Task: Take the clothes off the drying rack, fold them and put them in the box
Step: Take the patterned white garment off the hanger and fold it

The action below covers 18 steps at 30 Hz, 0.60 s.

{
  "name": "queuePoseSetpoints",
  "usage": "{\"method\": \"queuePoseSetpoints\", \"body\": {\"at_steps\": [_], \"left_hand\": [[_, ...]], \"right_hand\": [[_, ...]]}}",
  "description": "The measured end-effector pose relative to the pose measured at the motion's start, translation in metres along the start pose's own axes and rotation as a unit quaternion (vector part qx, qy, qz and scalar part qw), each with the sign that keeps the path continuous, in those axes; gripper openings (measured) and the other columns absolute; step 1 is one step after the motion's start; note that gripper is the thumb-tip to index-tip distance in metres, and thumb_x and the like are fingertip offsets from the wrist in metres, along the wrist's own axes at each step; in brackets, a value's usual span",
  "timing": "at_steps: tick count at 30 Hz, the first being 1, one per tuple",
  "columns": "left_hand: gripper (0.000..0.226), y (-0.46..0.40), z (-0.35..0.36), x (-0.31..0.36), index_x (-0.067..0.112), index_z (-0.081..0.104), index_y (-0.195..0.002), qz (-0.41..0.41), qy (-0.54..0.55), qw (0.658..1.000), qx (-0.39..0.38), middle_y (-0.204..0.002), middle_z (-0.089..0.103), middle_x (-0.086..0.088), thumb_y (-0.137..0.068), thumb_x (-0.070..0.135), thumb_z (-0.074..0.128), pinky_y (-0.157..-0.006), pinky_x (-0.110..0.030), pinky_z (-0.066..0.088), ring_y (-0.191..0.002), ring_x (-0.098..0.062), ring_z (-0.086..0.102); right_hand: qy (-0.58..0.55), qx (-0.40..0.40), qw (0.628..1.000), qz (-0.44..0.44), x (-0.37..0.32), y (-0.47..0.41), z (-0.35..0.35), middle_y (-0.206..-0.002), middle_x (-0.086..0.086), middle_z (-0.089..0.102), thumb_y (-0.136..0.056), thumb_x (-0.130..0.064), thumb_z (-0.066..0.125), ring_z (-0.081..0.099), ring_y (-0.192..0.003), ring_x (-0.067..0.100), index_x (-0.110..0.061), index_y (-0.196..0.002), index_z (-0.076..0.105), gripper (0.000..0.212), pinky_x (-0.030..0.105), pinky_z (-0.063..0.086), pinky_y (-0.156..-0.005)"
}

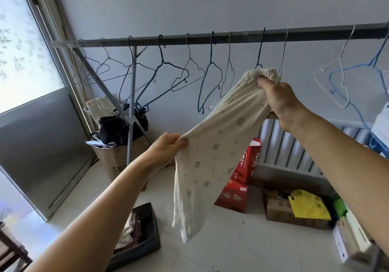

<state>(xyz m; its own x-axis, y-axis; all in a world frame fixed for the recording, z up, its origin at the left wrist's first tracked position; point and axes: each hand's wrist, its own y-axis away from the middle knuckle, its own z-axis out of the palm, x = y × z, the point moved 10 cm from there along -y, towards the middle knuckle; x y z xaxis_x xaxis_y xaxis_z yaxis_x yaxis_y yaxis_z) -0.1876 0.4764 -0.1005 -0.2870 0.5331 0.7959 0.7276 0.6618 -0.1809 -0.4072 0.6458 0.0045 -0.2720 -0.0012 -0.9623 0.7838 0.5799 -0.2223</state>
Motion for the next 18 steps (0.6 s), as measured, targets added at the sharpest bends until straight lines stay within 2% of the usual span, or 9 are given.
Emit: {"method": "queuePoseSetpoints", "body": {"at_steps": [2, 3, 5, 7, 9, 11, 14, 16, 18], "left_hand": [[0.027, 0.009, 0.006, -0.004, 0.010, 0.072, -0.101, -0.028, 0.119, 0.992, -0.044, -0.095, 0.072, -0.005, -0.103, 0.024, 0.048, -0.086, -0.026, 0.051, -0.089, -0.013, 0.067], [0.029, 0.013, 0.009, -0.007, 0.012, 0.072, -0.106, -0.047, 0.167, 0.983, -0.059, -0.100, 0.073, -0.007, -0.103, 0.027, 0.046, -0.090, -0.032, 0.053, -0.094, -0.016, 0.068], [0.033, 0.019, 0.014, -0.017, 0.013, 0.070, -0.113, -0.092, 0.243, 0.963, -0.065, -0.100, 0.073, -0.009, -0.103, 0.032, 0.046, -0.085, -0.040, 0.056, -0.092, -0.022, 0.069], [0.034, 0.025, 0.021, -0.018, 0.011, 0.070, -0.115, -0.120, 0.317, 0.939, -0.063, -0.101, 0.073, -0.014, -0.102, 0.032, 0.047, -0.080, -0.044, 0.057, -0.088, -0.025, 0.070], [0.033, 0.027, 0.027, -0.013, 0.008, 0.072, -0.110, -0.134, 0.391, 0.909, -0.057, -0.103, 0.072, -0.017, -0.101, 0.030, 0.048, -0.084, -0.045, 0.056, -0.089, -0.027, 0.069], [0.034, 0.028, 0.032, -0.008, 0.004, 0.071, -0.109, -0.141, 0.437, 0.888, -0.042, -0.101, 0.072, -0.017, -0.101, 0.029, 0.050, -0.085, -0.042, 0.056, -0.088, -0.026, 0.069], [0.037, 0.027, 0.035, -0.008, 0.000, 0.067, -0.116, -0.155, 0.460, 0.874, -0.023, -0.103, 0.070, -0.017, -0.100, 0.030, 0.052, -0.084, -0.040, 0.057, -0.090, -0.025, 0.068], [0.040, 0.030, 0.034, -0.011, 0.000, 0.065, -0.118, -0.159, 0.477, 0.864, -0.024, -0.107, 0.070, -0.017, -0.097, 0.033, 0.054, -0.089, -0.040, 0.055, -0.094, -0.026, 0.068], [0.045, 0.032, 0.031, -0.006, 0.000, 0.066, -0.118, -0.122, 0.496, 0.858, -0.054, -0.106, 0.070, -0.016, -0.087, 0.033, 0.066, -0.090, -0.041, 0.056, -0.095, -0.027, 0.068]], "right_hand": [[-0.024, -0.047, 0.996, 0.078, 0.017, 0.005, 0.012, -0.082, 0.005, 0.062, -0.098, -0.045, 0.045, 0.062, -0.077, 0.024, -0.019, -0.089, 0.058, 0.030, 0.044, 0.055, -0.078], [-0.056, -0.065, 0.990, 0.115, 0.025, 0.008, 0.017, -0.088, 0.006, 0.066, -0.099, -0.045, 0.044, 0.065, -0.080, 0.024, -0.018, -0.097, 0.059, 0.031, 0.044, 0.055, -0.078], [-0.164, -0.097, 0.968, 0.166, 0.038, 0.011, 0.028, -0.101, 0.011, 0.072, -0.099, -0.042, 0.042, 0.070, -0.088, 0.026, -0.013, -0.113, 0.060, 0.037, 0.042, 0.056, -0.082], [-0.323, -0.146, 0.919, 0.171, 0.039, 0.023, 0.041, -0.106, 0.015, 0.073, -0.102, -0.043, 0.037, 0.072, -0.091, 0.026, -0.007, -0.118, 0.060, 0.046, 0.040, 0.059, -0.079], [-0.427, -0.200, 0.870, 0.144, 0.051, 0.034, 0.055, -0.125, 0.017, 0.065, -0.100, -0.057, 0.031, 0.064, -0.113, 0.029, -0.006, -0.133, 0.053, 0.065, 0.044, 0.053, -0.094], [-0.427, -0.287, 0.842, 0.165, 0.080, 0.065, 0.083, -0.139, 0.017, 0.055, -0.090, -0.069, 0.039, 0.052, -0.128, 0.033, -0.012, -0.140, 0.051, 0.077, 0.050, 0.040, -0.108], [-0.344, -0.326, 0.856, 0.207, 0.113, 0.094, 0.109, -0.121, 0.016, 0.067, -0.062, -0.050, 0.084, 0.064, -0.110, 0.033, -0.011, -0.113, 0.072, 0.065, 0.051, 0.044, -0.100], [-0.332, -0.280, 0.872, 0.226, 0.123, 0.087, 0.105, -0.107, 0.014, 0.068, -0.063, -0.030, 0.083, 0.065, -0.099, 0.031, -0.011, -0.106, 0.072, 0.048, 0.050, 0.048, -0.092], [-0.349, -0.268, 0.871, 0.218, 0.114, 0.082, 0.099, -0.106, 0.013, 0.067, -0.074, -0.021, 0.071, 0.063, -0.100, 0.031, -0.010, -0.117, 0.064, 0.045, 0.051, 0.051, -0.089]]}}
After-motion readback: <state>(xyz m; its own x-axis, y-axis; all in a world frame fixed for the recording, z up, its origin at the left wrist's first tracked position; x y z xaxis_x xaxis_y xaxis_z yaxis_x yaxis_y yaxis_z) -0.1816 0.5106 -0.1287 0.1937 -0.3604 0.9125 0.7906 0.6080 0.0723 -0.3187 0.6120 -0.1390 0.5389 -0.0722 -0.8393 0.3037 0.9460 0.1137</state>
